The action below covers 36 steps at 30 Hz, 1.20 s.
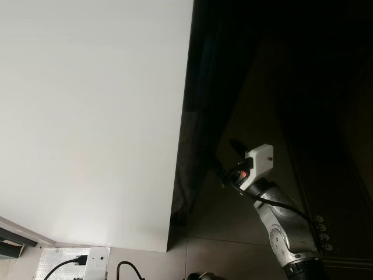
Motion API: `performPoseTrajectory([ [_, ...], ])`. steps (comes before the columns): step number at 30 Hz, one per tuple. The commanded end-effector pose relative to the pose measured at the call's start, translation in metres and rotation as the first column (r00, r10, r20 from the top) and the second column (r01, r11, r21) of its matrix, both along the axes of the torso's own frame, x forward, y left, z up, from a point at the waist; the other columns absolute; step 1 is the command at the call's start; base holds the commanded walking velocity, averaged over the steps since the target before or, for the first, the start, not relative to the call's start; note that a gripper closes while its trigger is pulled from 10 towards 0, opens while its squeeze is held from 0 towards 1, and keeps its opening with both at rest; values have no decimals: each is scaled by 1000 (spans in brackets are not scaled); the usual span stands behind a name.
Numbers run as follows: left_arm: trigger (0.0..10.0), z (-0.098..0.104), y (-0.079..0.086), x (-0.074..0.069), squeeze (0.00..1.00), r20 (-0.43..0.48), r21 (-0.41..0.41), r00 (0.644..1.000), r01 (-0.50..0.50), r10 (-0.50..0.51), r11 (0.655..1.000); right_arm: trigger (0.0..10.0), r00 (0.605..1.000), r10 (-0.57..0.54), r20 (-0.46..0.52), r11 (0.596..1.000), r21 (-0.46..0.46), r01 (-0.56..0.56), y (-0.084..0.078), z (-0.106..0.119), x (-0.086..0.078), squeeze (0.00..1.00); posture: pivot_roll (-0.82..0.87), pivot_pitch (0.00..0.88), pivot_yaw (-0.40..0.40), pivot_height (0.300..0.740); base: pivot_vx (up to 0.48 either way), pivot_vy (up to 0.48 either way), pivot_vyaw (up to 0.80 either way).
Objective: Restocking fridge
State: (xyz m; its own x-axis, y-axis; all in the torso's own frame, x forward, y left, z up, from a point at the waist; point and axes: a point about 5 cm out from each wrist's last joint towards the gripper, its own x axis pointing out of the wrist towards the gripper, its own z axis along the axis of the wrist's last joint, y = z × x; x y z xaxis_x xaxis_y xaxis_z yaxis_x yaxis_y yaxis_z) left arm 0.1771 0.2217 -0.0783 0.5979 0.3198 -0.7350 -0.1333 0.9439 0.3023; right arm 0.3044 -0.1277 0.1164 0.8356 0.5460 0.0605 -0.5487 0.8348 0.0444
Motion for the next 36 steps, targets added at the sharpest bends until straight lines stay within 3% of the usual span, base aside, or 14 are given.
performPoseTrajectory([
  [1, 10000, -2, -2, -4, 0, -8, -6, 1000, 8, -8, 1000, 10000, 1000, -7, -9, 1000, -19, 7, -3, -3, 2, 1000, -137, 148, -79, 740, 0, 0, 0],
  [4, 10000, -2, -1, -3, 0, -7, -6, 1000, 2, -2, 1000, 10000, 1000, -15, -4, 999, -31, 15, -3, -2, 6, 1000, -134, 150, -79, 740, 0, 0, 0],
  [5, 10000, -2, -1, -3, 0, -7, -6, 1000, 1, -1, 1000, 10000, 1000, -21, 1, 999, -38, 21, -4, -2, 7, 549, -133, 152, -79, 740, 0, 0, 0],
  [6, 10000, -1, -1, -3, 0, -6, -6, 1000, -2, 2, 1000, 10000, 999, -35, 9, 998, -53, 35, -4, -1, 11, 0, -133, 153, -78, 740, 0, 0, 0],
  [26, 10000, -1, -5, 0, 0, -2, -28, 1000, -6, 6, 1000, 10000, 997, -48, 63, 995, -90, 53, -2, 11, 35, 0, -130, 163, -90, 740, 0, 0, 0],
  [29, 10000, -1, -6, 0, 0, -3, -29, 1000, -7, 7, 1000, 10000, 993, -88, 79, 990, -102, 96, -6, 12, 37, 0, -131, 165, -90, 740, 0, 0, 0],
  [34, 10000, -2, -6, 0, 0, -5, -33, 1000, -5, 5, 999, 10000, 949, -292, 122, 943, -127, 306, -30, 14, 44, 0, -134, 168, -90, 740, 0, 0, 0],
  [35, 10000, -2, -6, 0, 0, -5, -33, 1000, -5, 5, 999, 10000, 949, -292, 122, 943, -127, 306, -30, 14, 44, 0, -134, 168, -90, 740, 0, 0, 0],
  [36, 10000, -2, -6, 0, 0, -6, -34, 1000, -3, 3, 999, 10000, 926, -354, 129, 920, -132, 370, -39, 13, 44, 0, -134, 168, -90, 740, 0, 0, 0],
])
